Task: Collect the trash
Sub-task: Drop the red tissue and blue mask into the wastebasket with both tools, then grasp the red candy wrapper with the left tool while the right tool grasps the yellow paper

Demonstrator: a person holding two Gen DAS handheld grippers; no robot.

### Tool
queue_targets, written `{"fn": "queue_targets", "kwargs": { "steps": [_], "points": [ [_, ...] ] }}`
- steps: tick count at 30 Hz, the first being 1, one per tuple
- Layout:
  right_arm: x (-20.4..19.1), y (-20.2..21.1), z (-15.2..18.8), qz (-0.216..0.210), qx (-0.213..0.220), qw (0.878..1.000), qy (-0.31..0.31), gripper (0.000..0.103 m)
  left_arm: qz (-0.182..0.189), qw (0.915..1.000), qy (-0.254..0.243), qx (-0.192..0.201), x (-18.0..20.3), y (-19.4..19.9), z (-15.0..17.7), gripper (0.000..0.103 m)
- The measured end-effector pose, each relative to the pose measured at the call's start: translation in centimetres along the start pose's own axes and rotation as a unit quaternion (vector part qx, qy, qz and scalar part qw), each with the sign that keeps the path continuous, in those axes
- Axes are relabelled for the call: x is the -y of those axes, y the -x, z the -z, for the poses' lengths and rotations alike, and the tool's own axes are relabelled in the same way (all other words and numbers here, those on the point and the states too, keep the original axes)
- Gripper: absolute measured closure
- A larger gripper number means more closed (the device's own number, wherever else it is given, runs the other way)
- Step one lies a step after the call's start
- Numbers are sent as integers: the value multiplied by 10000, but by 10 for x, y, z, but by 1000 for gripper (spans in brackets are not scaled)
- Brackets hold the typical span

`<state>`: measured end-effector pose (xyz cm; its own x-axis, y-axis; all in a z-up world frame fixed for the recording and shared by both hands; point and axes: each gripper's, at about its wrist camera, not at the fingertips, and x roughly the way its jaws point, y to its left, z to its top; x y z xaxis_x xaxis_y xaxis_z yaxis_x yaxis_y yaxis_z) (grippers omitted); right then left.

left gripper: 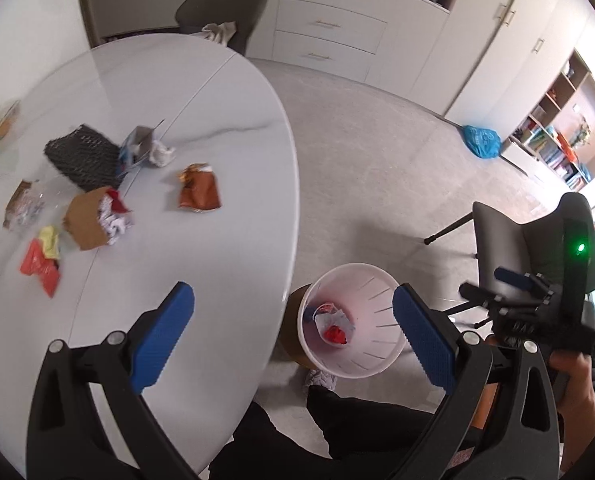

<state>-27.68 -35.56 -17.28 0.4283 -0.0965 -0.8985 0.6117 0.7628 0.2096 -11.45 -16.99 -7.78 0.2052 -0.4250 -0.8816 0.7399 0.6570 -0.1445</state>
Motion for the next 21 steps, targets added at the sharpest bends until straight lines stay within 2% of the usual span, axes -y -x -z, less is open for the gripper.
{"fn": "queue_targets", "kwargs": {
  "steps": [4,12,21],
  "points": [
    [-17,2,-9,57,57,9997,238,2,-56,9999,146,11,-15,5,6,8],
    [-70,10,-16,-162,139,9965,806,2,-279,9977,581,230,-52,19,12,8],
    [-151,12,-35,-454,317,9872,1498,2,-872,9871,1271,433,-136,38,26,8]
  ]
}}
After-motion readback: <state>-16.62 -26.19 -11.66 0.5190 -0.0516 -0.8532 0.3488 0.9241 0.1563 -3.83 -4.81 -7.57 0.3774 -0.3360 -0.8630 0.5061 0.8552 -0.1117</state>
